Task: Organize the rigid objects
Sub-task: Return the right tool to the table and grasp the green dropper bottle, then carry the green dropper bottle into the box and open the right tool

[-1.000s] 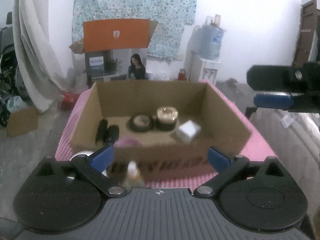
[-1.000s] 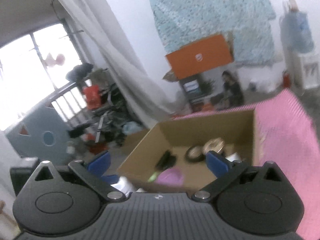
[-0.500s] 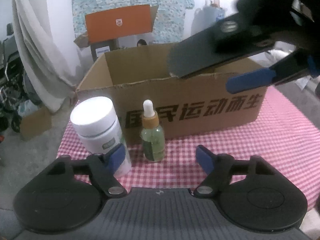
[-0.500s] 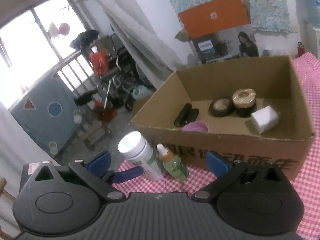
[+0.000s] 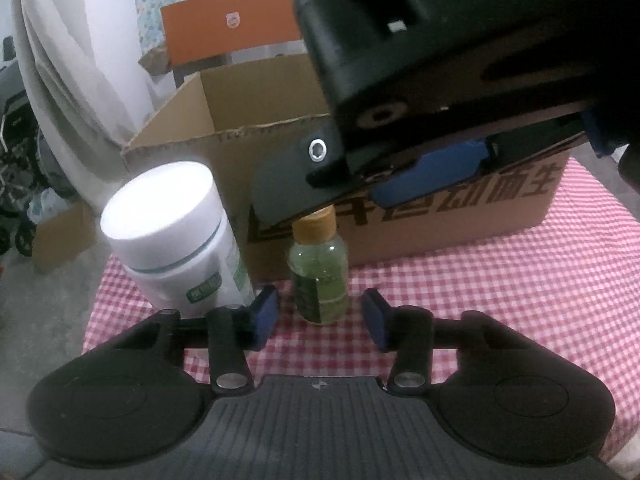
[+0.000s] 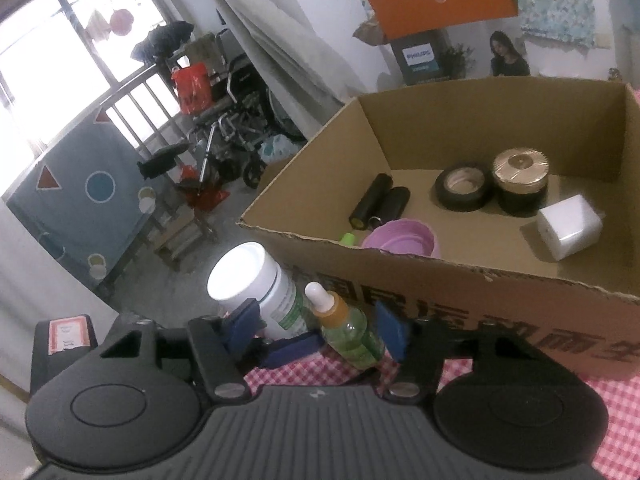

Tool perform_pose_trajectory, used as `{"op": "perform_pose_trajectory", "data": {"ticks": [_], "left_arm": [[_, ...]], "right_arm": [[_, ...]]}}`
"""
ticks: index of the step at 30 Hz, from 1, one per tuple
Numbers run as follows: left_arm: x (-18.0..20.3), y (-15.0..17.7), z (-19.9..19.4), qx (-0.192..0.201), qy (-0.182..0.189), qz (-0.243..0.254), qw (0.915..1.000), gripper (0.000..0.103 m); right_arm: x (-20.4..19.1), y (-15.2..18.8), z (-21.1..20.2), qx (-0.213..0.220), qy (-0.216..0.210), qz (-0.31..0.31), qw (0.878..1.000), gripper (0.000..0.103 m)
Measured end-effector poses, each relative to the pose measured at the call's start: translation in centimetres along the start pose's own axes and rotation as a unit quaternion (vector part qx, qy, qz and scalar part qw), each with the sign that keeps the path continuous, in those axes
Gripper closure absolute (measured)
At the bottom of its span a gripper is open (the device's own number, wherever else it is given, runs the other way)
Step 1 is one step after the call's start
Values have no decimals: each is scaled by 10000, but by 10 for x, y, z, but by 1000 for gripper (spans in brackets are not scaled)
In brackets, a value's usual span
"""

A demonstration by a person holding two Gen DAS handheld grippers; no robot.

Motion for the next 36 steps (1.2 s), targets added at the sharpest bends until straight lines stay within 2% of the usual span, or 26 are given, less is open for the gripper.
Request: {"op": "perform_pose_trajectory", "data": {"ticks": [4,7,9,16,25,29,36], "left_arm": [[-3,1,7,-58,26,-68,10000,66],[-2,2,11,-89,133,-148,9998,72],[-1,2,11,-73,174,-152,9997,72],[9,2,7,-78,541,-128,9984,72],[53,7,-1,-183,1200,259,9923,72],[66,11,-3,-128,1061,602,9925,72],[78,12,-1,-111,879,810,9928,71]], "right_arm": [[4,-2,8,-60,51,13,10000,47],[4,-3,14,-115,38,7,9999,58],[5,-3,16,-149,8,7,9999,67],[5,5,4,-176,19,20,9998,68],[27,18,-29,-129,301,255,9991,68],[34,21,-34,-86,466,240,9986,68],[43,23,-33,-35,481,283,9984,68]]}}
Point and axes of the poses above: each gripper's, at about its wrist camera, not at the fingertips, and z roughly the way its jaws point, x to its right, y to its underside, the point moved 7 cm from there along z, roughly the way its jaws point, and after that the axes turned 1 degree about y, right-handed, at the moved point
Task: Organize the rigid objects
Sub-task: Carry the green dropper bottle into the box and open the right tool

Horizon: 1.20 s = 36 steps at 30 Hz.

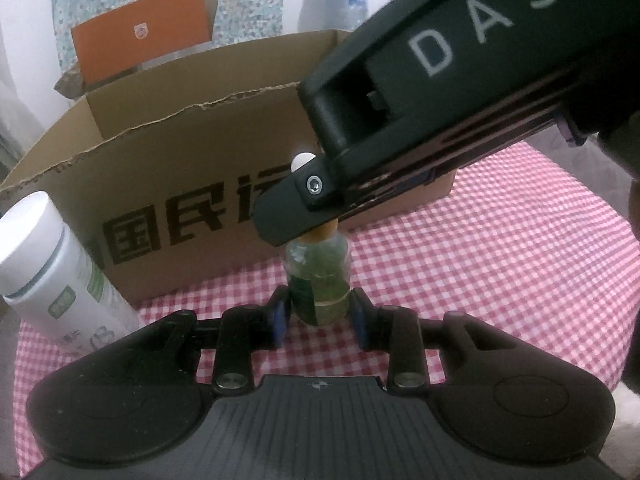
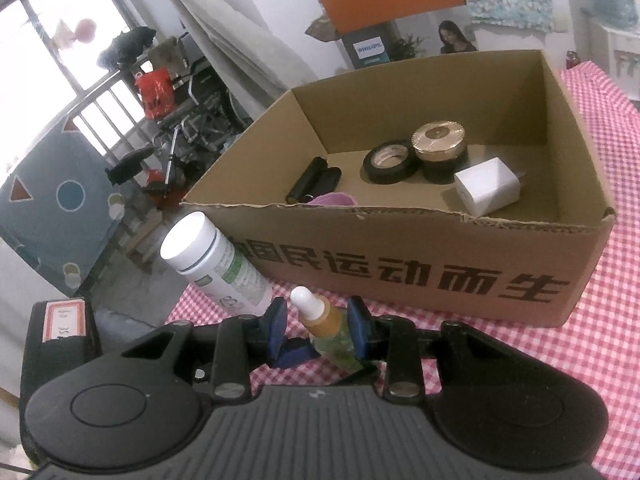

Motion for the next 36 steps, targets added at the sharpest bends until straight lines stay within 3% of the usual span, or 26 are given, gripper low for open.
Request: {"op": "perform_pose_trajectory", "data": {"ticks": [14,20,25,29,33,36], "left_arm": [[-8,-11,4,4,-149,-122,9998,72],[-4,-21,-18,109,-271,-168,9994,72],[-14,-53,-50,385,-425,-334,9978,72],[-31,-88,-71,593,-244,-800,9947,72],[-45,-117,-70,777,-345,-935,9920,72],[-54,-131,-52,698,-329,-1053,9914,72]], "right_arm": [[3,5,-1,-11,4,-96,10000,69],[-6,1,-16,99,-78,-192,9997,70],[-26,-24,-42,457,-354,-469,9972,69],[-39,-57,-63,807,-586,-730,9923,69],[-47,-93,-66,968,-686,-999,9879,69],[-41,-116,-56,904,-689,-1037,9881,69]]}}
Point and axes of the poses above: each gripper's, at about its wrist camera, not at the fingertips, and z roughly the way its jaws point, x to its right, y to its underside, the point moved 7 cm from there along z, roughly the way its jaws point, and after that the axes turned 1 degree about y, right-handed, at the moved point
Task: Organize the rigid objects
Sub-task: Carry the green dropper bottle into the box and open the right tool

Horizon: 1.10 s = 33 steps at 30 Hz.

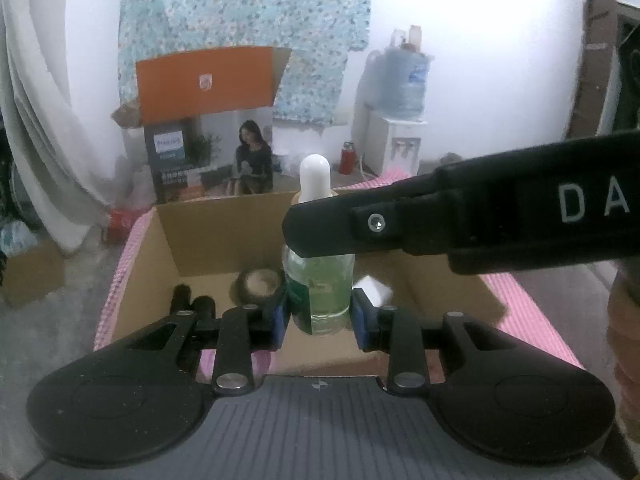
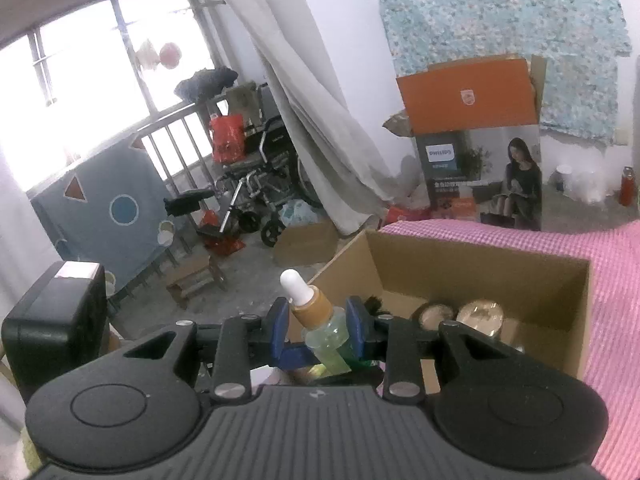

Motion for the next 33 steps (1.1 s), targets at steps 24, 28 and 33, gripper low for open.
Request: {"op": "perform_pose_trajectory", "data": {"ticks": [24,28,33], "left_arm": [[-13,7,114,-1448,374,-424,9878,65],[-11,11,115,-1456,272,-287,9886,64],[-12,11,108,-1360,254,-312,9899,62]], "right_arm": [[107,28,103,-1351,-1,902,9867,73],[105,31,103,-1401,63,837,9866,73],[107,28,97,-1363,103,944,9861,72]]}}
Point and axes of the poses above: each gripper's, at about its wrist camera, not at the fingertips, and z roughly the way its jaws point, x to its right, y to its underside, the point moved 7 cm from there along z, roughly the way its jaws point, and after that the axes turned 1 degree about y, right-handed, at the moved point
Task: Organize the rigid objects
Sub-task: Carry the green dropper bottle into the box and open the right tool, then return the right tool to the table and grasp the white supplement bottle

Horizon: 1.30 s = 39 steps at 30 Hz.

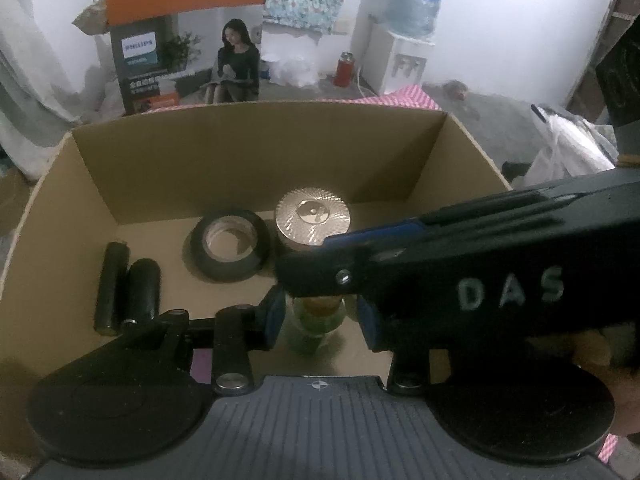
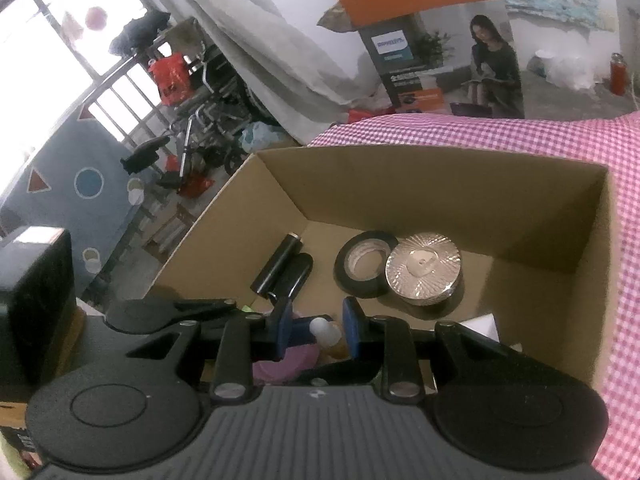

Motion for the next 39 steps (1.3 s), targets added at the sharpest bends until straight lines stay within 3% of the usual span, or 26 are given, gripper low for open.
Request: {"op": "perform_pose_trajectory", "data": {"ticks": [4,6,10,14,16,24,31,39], "left_arm": [[-1,0,-14,184,-11,22,9998,41],[2,2,-24,256,47,-6,9997,36],[7,9,-47,396,184,-19,9990,32],[15,21,-74,624,214,123,9977,26],[20,28,-87,749,241,241,9966,19],[25,51,-119,999,83,353,9943,13],[20,80,-132,1091,-225,308,9933,12],[-6,104,-145,1217,-736,123,9898,12]], "right_arm": [[0,0,-16,160,17,124,9998,66],[-2,1,-28,301,37,221,9993,41],[-11,11,-61,739,190,174,9969,27],[-21,26,-93,1167,292,162,9926,2],[-27,36,-111,1414,326,150,9893,2],[-38,80,-143,1849,216,571,9809,0],[-51,107,-136,1708,46,704,9828,0],[-68,115,-110,1364,-167,719,9879,0]]}}
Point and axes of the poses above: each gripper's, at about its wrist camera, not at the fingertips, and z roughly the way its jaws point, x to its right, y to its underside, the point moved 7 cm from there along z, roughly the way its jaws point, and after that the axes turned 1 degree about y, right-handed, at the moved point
